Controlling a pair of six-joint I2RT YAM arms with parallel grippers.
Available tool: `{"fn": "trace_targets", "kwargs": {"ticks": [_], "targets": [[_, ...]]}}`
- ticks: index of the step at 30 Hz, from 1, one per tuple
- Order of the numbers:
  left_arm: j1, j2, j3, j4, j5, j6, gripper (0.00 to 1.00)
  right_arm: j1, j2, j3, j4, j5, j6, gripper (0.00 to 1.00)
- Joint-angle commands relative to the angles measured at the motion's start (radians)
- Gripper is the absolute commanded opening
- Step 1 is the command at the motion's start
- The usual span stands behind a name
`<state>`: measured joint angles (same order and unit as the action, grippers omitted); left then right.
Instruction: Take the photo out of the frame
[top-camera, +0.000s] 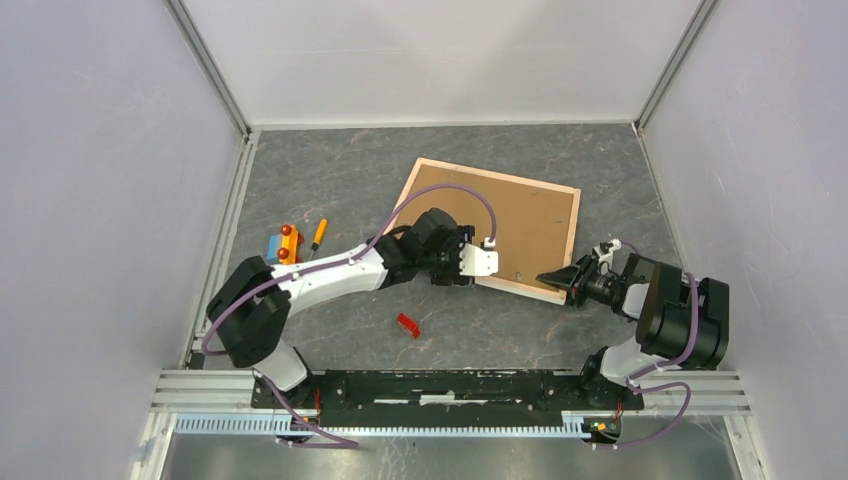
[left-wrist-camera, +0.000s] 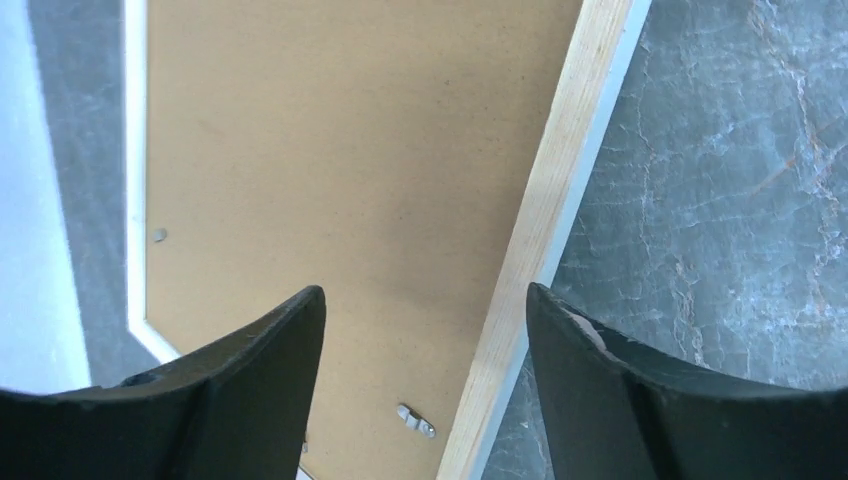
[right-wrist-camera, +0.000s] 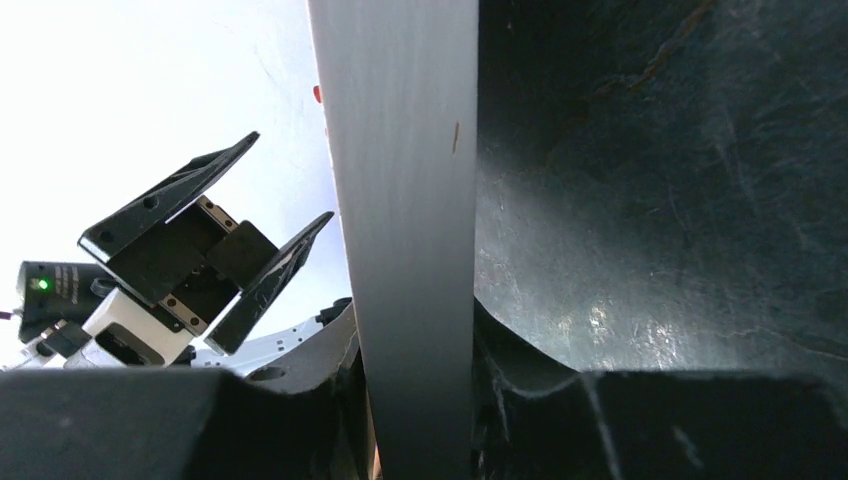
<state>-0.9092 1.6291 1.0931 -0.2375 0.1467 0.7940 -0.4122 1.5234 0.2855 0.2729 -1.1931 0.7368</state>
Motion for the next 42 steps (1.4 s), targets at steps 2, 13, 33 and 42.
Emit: {"fn": "trace_targets", "kwargs": {"ticks": [2, 13, 33, 42], "targets": [[-0.043, -0.094, -0.129, 0.284, -0.097, 0.077, 0.83, 0.007, -0.031, 0.002, -0.032, -0.044, 0.049, 0.05], [-0.133, -0.136, -0.246, 0.323, -0.041, 0.133, 0.89, 0.009, -0.087, 0.017, -0.142, -0.040, 0.063, 0.00], [-0.185, 0.144, -0.219, 0.775, -0.371, 0.269, 0.58, 0.025, -0.142, 0.054, -0.509, -0.067, -0.092, 0.00], [-0.172, 0.091, -0.190, 0.724, -0.381, 0.332, 0.02, 0.027, -0.133, 0.126, -0.556, -0.060, -0.145, 0.59]]}}
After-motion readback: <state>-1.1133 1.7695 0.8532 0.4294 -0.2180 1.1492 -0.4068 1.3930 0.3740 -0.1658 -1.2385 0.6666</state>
